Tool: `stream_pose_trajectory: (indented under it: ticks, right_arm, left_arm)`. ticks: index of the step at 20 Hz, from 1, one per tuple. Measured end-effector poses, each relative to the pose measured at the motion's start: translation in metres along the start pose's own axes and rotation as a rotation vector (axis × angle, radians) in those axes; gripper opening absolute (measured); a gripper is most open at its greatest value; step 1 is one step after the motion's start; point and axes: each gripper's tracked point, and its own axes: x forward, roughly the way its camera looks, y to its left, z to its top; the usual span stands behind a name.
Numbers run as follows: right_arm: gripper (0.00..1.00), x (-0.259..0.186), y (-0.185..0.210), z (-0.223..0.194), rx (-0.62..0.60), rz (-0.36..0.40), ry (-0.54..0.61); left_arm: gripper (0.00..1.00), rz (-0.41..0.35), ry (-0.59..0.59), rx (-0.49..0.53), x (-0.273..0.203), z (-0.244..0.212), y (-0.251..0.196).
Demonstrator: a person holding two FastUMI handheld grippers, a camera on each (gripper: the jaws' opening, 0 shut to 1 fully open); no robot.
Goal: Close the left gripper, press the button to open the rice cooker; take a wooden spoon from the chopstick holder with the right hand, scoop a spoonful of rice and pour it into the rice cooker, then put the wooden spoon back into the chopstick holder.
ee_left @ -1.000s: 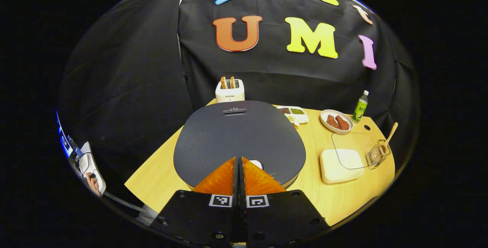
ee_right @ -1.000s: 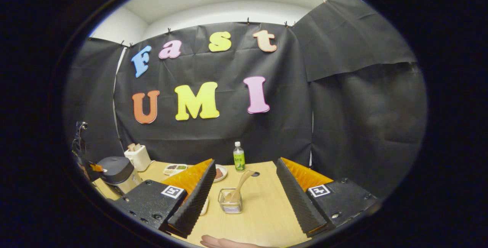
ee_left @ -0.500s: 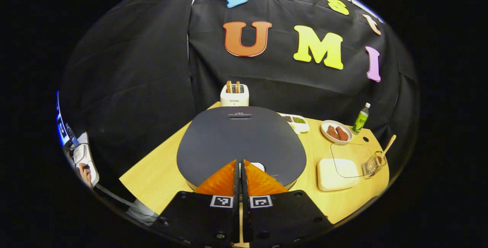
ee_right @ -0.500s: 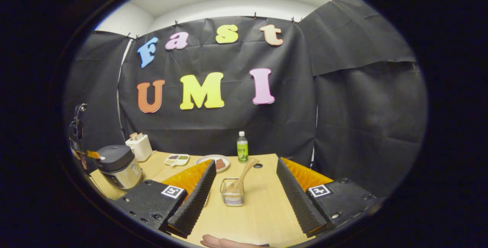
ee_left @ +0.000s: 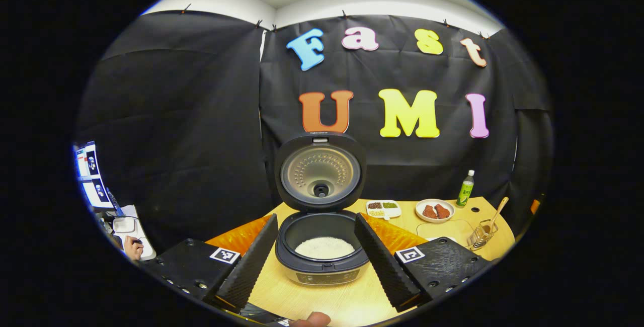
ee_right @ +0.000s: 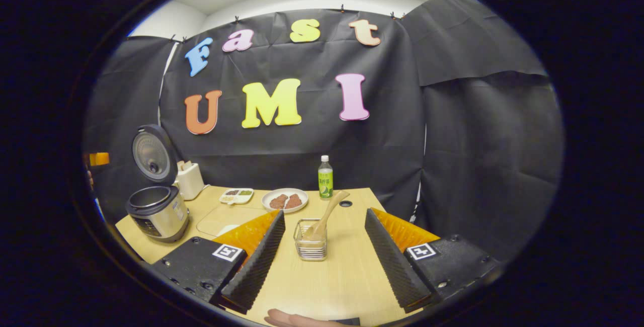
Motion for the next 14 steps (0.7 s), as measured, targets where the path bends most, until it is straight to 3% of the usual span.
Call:
stream_pose_trajectory:
  ticks: [5, 6, 8, 12, 13, 14]
  right_arm:
    - [1.0, 0.023, -0.014, 0.008, -0.01, -0.045, -0.047]
    - [1.0, 0.031, -0.017, 0.01, -0.01, -0.053, -0.066]
    - [1.0, 0.054, -0.018, 0.007, 0.004, -0.055, -0.071]
    - [1.0, 0.1, -0.017, -0.015, 0.067, -0.05, -0.006]
    - [1.0, 0.11, -0.014, -0.02, 0.069, -0.046, 0.007]
    - [1.0, 0.122, -0.014, -0.025, 0.072, -0.051, 0.016]
  left_arm:
    - [0.97, 0.008, -0.09, -0.034, -0.054, 0.023, 0.014]
    - [0.89, -0.006, -0.101, -0.035, -0.063, 0.024, 0.011]
    - [0.84, -0.03, -0.116, -0.04, -0.081, 0.024, 0.006]
    - [0.84, -0.072, -0.159, -0.023, -0.116, 0.026, 0.0]
    - [0.94, -0.082, -0.167, -0.021, -0.123, 0.026, -0.002]
    - [0.94, -0.095, -0.172, -0.019, -0.13, 0.024, -0.005]
